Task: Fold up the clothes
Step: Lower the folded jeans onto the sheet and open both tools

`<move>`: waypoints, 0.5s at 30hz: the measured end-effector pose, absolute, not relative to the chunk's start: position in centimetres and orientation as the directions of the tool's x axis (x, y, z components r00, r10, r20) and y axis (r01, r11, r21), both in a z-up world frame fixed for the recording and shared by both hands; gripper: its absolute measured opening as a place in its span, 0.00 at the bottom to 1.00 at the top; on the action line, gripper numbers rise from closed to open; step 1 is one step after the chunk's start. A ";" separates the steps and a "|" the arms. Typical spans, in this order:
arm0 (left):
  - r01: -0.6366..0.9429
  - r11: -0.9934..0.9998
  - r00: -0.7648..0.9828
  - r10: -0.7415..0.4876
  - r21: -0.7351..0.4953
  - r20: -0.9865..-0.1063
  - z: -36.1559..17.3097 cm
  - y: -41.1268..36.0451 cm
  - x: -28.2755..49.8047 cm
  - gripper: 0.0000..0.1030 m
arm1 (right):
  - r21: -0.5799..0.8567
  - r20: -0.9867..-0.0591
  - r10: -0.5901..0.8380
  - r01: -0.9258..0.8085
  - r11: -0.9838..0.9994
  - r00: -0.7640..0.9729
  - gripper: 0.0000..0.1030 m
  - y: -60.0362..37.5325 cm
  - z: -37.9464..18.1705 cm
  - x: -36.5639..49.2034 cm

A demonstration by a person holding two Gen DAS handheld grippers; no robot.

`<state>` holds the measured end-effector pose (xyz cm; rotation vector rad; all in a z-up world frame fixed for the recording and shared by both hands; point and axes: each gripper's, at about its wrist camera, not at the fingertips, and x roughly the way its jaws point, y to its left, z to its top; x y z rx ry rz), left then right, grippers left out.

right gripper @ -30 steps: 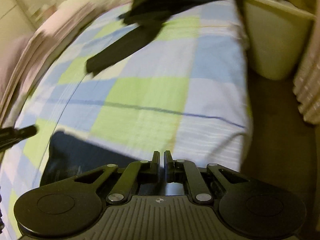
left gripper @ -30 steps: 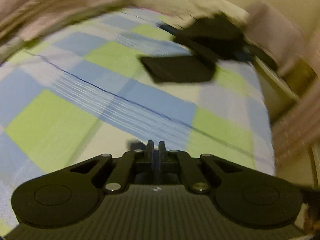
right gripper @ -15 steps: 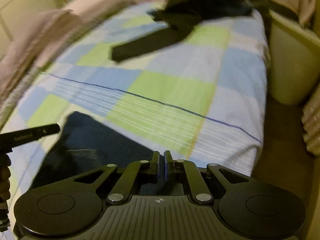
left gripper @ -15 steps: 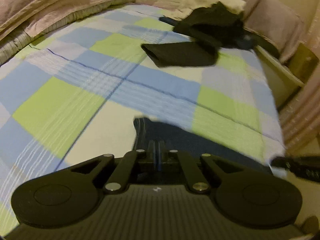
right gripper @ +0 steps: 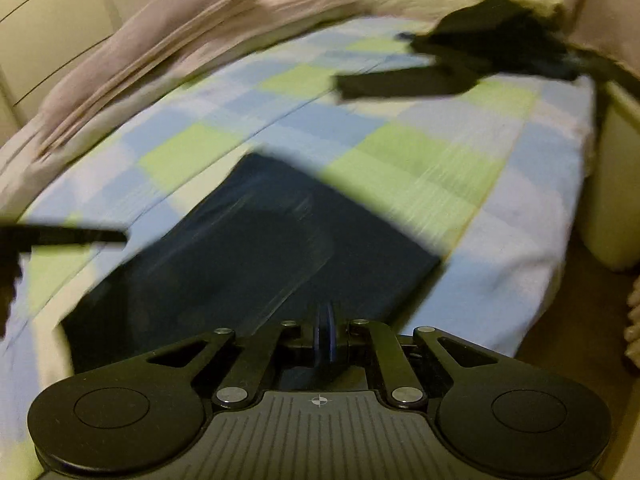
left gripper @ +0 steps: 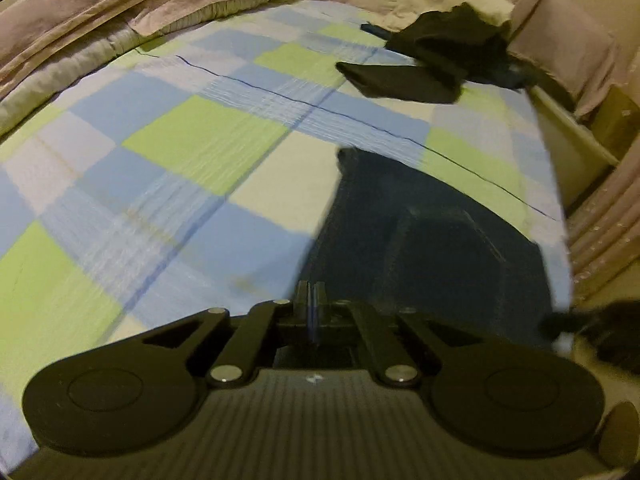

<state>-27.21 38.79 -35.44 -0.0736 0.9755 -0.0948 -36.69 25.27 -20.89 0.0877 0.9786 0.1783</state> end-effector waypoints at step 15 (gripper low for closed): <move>-0.186 0.972 0.492 -0.033 -0.142 -0.870 -33.3 37.3 -30.4 0.00 | 0.207 -0.901 0.278 -0.234 0.950 0.333 0.06 29.1 -23.0 -37.1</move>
